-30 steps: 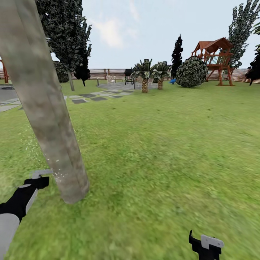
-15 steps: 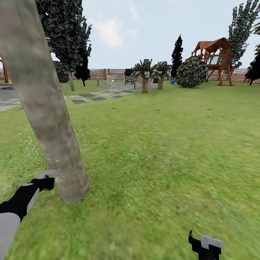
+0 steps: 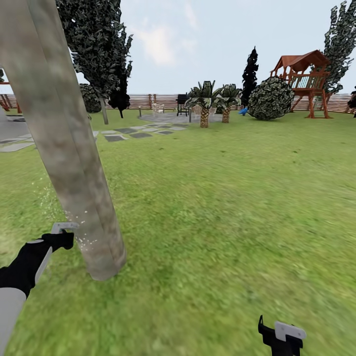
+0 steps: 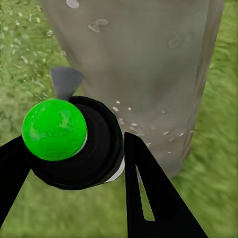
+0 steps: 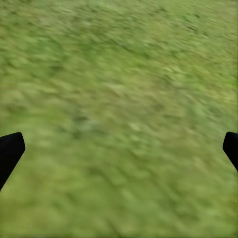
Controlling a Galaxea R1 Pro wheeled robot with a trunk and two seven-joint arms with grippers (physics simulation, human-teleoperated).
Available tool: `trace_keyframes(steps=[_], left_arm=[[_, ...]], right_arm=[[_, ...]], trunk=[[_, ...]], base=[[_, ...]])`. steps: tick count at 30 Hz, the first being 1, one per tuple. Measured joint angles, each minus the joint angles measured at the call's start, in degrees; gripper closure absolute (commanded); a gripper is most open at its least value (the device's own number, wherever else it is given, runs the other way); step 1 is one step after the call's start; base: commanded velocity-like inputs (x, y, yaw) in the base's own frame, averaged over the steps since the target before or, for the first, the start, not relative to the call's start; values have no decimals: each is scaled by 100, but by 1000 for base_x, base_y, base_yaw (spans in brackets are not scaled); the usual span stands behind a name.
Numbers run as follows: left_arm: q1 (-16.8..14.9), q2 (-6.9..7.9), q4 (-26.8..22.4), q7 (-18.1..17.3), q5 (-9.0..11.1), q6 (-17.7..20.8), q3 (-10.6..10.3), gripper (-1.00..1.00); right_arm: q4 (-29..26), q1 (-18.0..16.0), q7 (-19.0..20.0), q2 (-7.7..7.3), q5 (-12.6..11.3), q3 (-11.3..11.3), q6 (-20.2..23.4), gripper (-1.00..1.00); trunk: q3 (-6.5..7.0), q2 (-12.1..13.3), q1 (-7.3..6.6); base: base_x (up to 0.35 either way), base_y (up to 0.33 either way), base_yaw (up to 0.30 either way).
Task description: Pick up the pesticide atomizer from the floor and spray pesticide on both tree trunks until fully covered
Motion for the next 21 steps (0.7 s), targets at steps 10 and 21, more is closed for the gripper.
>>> trace_keyframes(steps=[10, 21], left_arm=[[2, 71, -1003, -676, 6, 583, 206, 100], [482, -374, -954, -699, -99, 692, 54, 100]], right_arm=[[0, 2, 0, 0, 0, -5, -2, -100], [0, 0, 0, 0, -1, -4, -6, -100]], trunk=[[0, 0, 0], [0, 0, 0]], base=[[-62, 0, 0], [-58, 0, 0]])
